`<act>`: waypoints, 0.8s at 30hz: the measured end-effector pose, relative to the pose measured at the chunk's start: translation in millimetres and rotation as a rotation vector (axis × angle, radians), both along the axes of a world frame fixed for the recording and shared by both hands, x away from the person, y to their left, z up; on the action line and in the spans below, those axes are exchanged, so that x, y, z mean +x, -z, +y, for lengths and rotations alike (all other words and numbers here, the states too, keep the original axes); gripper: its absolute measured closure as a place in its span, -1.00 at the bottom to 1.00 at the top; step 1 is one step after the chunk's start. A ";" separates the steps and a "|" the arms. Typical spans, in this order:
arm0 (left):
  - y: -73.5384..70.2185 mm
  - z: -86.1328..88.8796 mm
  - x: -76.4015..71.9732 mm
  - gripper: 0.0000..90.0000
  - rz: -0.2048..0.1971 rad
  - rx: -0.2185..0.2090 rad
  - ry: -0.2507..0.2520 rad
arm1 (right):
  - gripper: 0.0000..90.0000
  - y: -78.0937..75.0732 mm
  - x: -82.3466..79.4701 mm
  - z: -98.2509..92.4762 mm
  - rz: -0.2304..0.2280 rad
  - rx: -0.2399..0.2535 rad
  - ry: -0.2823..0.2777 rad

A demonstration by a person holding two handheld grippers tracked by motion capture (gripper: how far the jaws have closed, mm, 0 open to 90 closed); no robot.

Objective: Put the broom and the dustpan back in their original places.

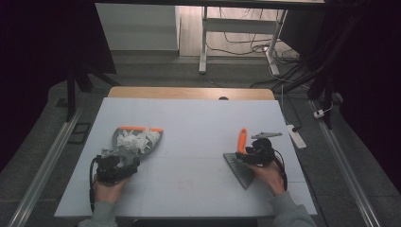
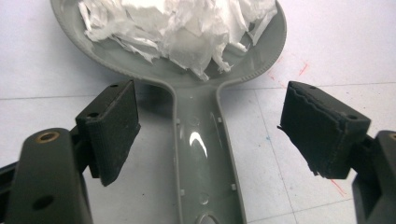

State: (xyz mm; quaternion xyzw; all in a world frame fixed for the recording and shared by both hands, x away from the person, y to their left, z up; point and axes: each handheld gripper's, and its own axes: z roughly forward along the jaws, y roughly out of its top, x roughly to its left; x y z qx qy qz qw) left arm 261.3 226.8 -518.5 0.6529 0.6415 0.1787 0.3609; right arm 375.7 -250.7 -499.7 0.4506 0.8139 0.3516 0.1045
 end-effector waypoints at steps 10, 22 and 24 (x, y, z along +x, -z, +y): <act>-8.2 1.6 -4.7 -0.49 -0.035 0.031 0.065 | -0.02 -6.0 -8.0 -4.2 -0.042 0.009 -0.043; -12.9 9.6 -7.5 -0.37 -0.052 0.002 0.209 | -0.02 -9.7 -21.1 -7.5 -0.081 0.011 -0.109; -13.2 10.0 -7.4 -0.35 -0.045 0.013 0.241 | -0.01 -10.3 -23.6 -7.5 -0.092 0.009 -0.120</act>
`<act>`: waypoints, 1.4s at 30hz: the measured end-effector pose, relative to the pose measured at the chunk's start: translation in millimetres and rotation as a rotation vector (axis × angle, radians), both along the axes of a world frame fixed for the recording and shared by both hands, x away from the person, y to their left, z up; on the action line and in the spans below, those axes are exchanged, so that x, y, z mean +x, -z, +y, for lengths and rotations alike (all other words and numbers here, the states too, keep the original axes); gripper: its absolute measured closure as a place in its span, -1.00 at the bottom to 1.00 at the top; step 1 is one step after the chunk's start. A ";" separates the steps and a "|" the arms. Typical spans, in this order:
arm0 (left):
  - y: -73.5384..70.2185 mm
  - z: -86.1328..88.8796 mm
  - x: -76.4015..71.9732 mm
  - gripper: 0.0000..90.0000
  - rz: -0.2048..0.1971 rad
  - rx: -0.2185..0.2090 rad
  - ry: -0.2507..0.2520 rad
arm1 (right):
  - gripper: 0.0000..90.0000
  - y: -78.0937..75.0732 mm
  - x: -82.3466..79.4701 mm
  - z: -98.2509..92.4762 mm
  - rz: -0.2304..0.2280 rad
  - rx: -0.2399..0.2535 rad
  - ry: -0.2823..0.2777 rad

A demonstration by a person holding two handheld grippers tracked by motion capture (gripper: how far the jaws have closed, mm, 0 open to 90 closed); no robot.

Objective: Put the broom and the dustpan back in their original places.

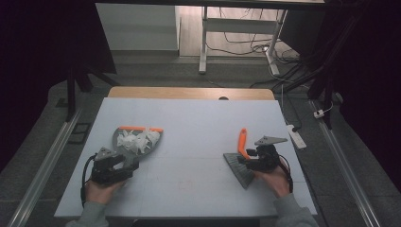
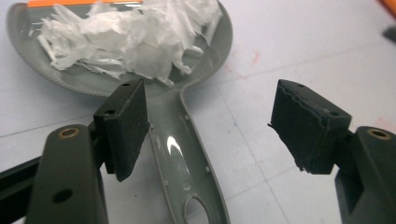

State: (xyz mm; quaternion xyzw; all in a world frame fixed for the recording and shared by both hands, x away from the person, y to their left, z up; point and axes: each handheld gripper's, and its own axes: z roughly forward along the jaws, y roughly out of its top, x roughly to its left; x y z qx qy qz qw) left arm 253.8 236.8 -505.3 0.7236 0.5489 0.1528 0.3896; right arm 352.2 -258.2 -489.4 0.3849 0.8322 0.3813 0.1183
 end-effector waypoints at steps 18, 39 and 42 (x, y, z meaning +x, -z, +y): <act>-0.9 3.6 -3.6 -0.32 -0.046 -0.006 0.196 | 0.00 0.7 -30.0 -21.7 -0.064 0.006 -0.038; 1.1 3.5 -8.1 -0.32 -0.044 -0.010 0.218 | 0.00 3.1 -37.7 -29.6 -0.089 -0.003 -0.051; 1.2 3.9 -8.0 -0.32 -0.045 -0.010 0.217 | 0.00 2.9 -37.9 -29.1 -0.088 -0.004 -0.051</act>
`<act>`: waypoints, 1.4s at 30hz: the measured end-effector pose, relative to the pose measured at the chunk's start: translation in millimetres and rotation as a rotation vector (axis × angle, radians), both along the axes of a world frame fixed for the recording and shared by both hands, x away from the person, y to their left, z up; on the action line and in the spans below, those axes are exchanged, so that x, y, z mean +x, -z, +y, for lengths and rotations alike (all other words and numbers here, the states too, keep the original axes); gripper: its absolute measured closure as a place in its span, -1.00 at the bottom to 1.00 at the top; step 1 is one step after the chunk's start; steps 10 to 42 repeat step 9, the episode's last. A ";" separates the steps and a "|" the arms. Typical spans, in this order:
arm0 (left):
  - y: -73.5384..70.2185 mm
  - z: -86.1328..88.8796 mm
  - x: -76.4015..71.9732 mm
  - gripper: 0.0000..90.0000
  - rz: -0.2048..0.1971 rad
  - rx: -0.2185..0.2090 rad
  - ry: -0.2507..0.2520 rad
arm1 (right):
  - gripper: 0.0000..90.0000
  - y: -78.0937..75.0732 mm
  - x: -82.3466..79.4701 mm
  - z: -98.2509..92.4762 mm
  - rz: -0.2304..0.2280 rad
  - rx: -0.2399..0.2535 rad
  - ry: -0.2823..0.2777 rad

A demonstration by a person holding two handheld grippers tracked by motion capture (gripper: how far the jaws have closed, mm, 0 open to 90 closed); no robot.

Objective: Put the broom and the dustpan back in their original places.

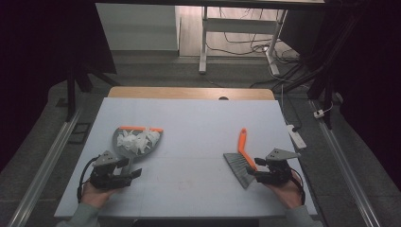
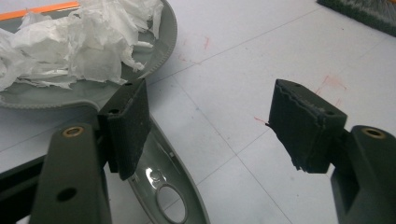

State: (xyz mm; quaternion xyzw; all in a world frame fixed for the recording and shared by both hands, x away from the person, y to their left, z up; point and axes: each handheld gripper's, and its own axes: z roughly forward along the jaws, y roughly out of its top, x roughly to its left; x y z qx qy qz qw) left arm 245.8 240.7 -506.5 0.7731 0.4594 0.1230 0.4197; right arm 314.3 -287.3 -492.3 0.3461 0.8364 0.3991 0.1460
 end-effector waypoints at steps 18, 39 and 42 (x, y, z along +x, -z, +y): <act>-0.4 1.5 0.2 -0.32 0.000 -0.004 -0.006 | 0.00 -0.1 -0.1 0.9 -0.001 -0.006 -0.017; -0.4 1.5 0.2 -0.32 0.000 -0.004 -0.006 | 0.00 -0.1 -0.1 0.9 -0.001 -0.006 -0.017; -0.4 1.5 0.2 -0.32 0.000 -0.004 -0.006 | 0.00 -0.1 -0.1 0.9 -0.001 -0.006 -0.017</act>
